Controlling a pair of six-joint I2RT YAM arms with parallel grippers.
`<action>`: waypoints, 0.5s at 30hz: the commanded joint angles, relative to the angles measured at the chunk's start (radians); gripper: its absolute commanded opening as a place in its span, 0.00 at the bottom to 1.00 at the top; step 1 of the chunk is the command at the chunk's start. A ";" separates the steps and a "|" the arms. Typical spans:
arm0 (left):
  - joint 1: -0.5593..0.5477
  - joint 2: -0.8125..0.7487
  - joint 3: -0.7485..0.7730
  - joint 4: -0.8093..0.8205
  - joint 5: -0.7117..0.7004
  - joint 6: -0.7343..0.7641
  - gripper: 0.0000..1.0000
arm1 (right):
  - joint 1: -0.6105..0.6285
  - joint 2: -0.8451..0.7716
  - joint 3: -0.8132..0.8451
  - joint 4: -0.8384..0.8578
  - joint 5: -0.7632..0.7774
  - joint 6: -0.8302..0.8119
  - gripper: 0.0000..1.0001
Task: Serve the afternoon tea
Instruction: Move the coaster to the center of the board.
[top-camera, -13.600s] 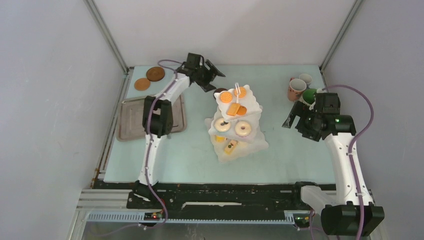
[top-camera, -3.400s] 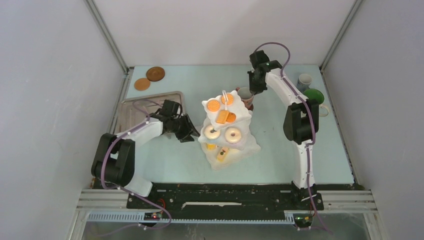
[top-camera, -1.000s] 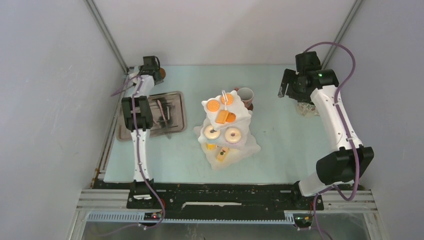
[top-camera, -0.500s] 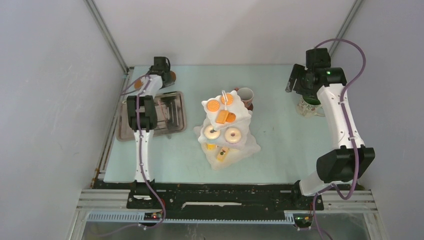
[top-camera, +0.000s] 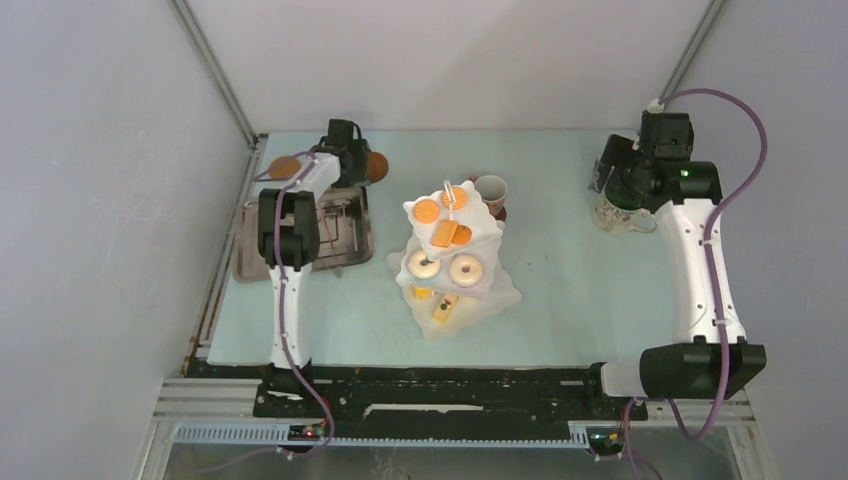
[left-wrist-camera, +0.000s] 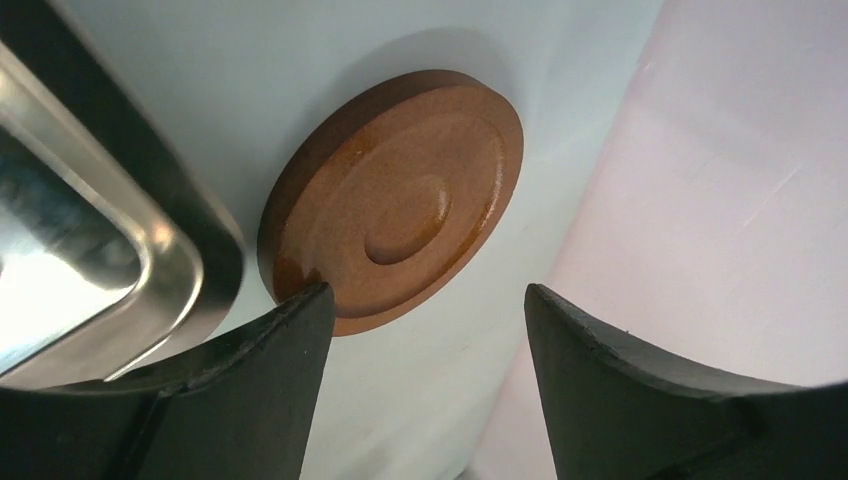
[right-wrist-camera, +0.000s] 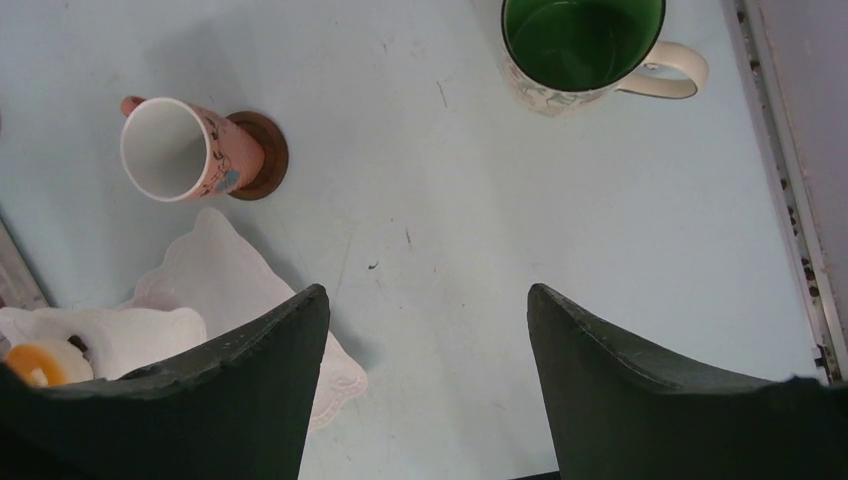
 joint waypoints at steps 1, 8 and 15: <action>-0.043 -0.062 -0.109 -0.150 0.075 0.158 0.80 | 0.012 -0.056 -0.023 0.038 -0.025 -0.013 0.75; -0.091 -0.066 -0.118 -0.204 0.167 0.309 0.82 | 0.082 -0.090 -0.040 0.041 -0.023 -0.027 0.75; -0.140 -0.094 -0.188 -0.168 0.220 0.380 0.82 | 0.094 -0.114 -0.060 0.039 -0.028 -0.022 0.75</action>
